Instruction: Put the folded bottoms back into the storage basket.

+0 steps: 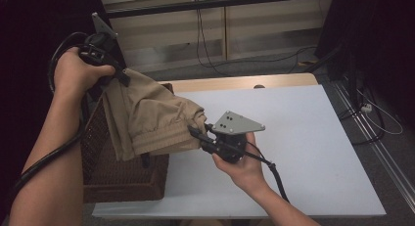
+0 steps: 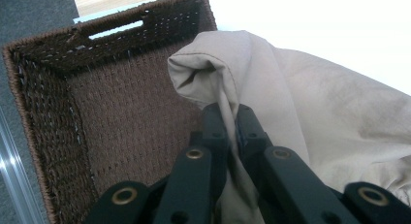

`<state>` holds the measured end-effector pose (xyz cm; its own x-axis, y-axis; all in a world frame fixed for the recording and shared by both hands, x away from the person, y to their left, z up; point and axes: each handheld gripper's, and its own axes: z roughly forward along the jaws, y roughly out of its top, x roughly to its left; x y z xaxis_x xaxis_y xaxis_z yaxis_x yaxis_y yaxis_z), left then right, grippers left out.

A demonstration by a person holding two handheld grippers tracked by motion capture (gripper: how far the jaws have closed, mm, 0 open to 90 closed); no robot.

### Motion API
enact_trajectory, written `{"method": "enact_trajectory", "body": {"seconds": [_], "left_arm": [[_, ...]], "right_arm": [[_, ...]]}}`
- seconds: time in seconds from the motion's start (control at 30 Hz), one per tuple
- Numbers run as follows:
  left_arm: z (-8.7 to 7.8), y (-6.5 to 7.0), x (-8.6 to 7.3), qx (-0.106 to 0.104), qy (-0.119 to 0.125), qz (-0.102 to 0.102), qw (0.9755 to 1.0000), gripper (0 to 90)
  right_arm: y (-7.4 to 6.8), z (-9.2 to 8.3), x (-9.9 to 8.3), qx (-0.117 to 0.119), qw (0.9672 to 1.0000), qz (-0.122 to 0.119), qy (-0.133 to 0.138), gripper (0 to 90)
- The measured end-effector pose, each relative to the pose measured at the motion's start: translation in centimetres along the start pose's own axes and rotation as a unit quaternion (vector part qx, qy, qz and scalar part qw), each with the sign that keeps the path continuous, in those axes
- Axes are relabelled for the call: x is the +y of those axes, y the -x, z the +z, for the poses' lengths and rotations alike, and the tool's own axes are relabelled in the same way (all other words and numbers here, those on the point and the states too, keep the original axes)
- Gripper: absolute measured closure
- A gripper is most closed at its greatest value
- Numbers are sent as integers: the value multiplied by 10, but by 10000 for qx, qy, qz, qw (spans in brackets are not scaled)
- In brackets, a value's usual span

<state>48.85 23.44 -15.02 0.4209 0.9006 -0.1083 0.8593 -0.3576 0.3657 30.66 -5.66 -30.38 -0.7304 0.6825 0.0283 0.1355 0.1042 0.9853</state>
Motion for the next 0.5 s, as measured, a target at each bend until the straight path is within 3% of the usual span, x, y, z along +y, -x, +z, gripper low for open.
{"method": "enact_trajectory", "body": {"seconds": [0.5], "left_arm": [[-3, -9, -1, 70, -86, -22, 9999, 858]], "right_arm": [[-4, 9, 2, 79, 10000, -19, -14, 770]]}}
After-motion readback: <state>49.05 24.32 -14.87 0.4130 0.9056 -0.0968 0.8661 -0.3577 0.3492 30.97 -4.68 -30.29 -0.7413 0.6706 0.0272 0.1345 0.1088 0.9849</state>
